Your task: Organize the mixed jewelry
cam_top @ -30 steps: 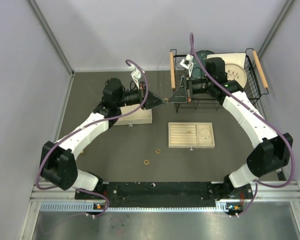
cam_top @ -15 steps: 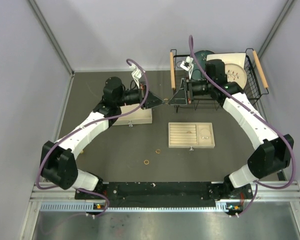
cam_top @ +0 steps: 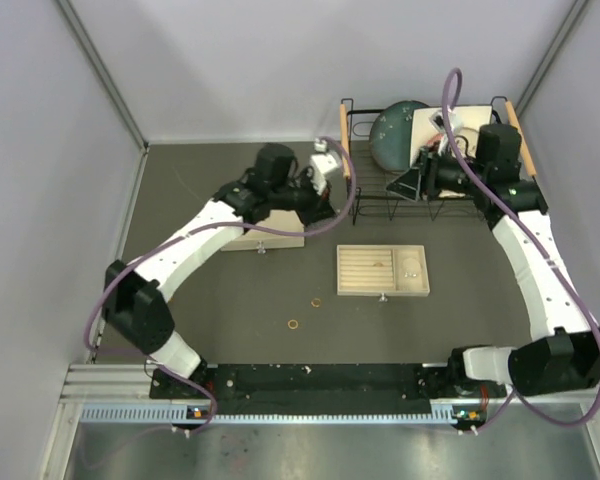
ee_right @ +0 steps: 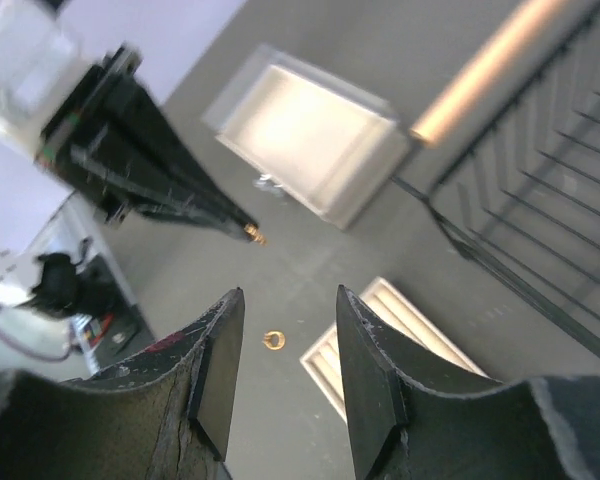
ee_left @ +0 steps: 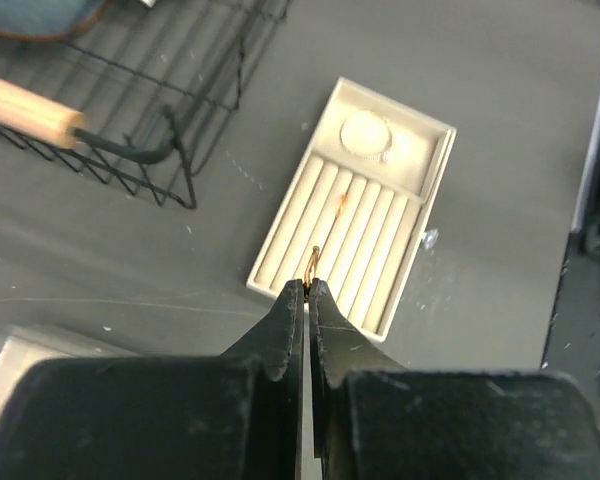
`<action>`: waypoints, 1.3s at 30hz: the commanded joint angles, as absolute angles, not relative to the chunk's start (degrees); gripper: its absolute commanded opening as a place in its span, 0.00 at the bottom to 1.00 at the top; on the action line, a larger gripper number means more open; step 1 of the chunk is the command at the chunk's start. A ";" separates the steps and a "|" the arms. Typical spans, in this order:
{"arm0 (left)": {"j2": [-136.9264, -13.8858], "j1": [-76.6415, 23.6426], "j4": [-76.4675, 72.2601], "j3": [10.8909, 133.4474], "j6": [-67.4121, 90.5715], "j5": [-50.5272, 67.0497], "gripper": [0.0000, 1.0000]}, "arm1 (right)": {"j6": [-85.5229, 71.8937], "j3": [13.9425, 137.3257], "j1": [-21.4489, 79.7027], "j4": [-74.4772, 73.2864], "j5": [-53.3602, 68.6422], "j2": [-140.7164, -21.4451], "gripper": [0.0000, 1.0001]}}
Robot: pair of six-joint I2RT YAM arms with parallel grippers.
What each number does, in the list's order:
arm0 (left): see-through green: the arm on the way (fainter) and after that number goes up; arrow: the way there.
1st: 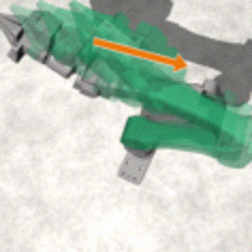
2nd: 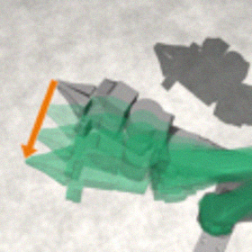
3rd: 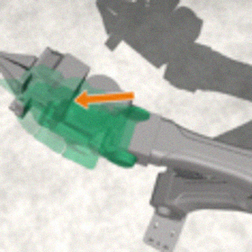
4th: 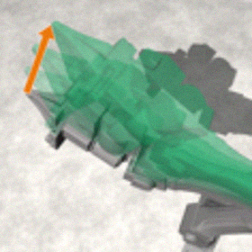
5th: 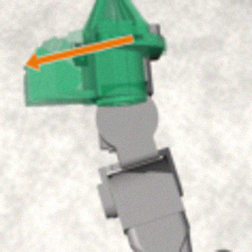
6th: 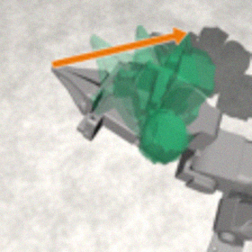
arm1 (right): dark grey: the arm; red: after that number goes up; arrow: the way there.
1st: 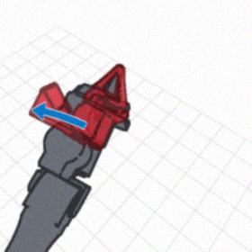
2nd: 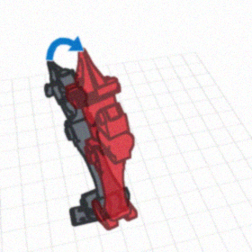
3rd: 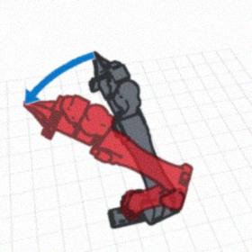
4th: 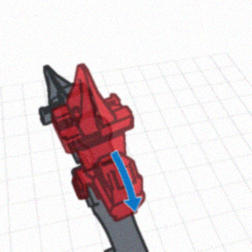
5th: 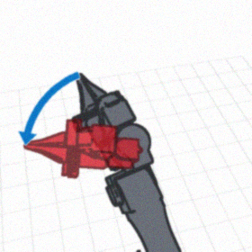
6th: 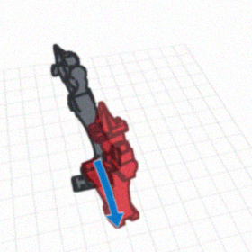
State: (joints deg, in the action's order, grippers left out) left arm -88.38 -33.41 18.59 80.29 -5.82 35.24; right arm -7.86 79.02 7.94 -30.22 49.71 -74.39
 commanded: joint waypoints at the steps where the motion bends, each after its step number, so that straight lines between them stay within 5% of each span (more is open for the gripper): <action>1: -95.51 -39.28 32.50 88.04 -24.77 25.32 0.00 | -4.57 75.51 4.23 -32.60 38.24 -69.18 0.43; 9: -105.99 -48.95 39.73 94.30 -40.33 12.59 0.00 | -2.11 68.21 -1.30 -34.28 25.51 -61.44 0.42; 18: -116.45 -52.38 39.73 97.29 -48.86 3.61 0.00 | 1.30 60.21 -10.72 -35.60 25.66 -58.89 0.41; 39: -118.74 -53.87 40.60 98.88 -49.57 5.10 0.00 | 3.78 55.64 -13.54 -34.89 30.15 -60.82 0.38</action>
State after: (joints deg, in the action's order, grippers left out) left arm -120.55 -52.73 39.59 96.68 -49.78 3.14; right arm 2.83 55.88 -12.71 -36.36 28.67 -60.90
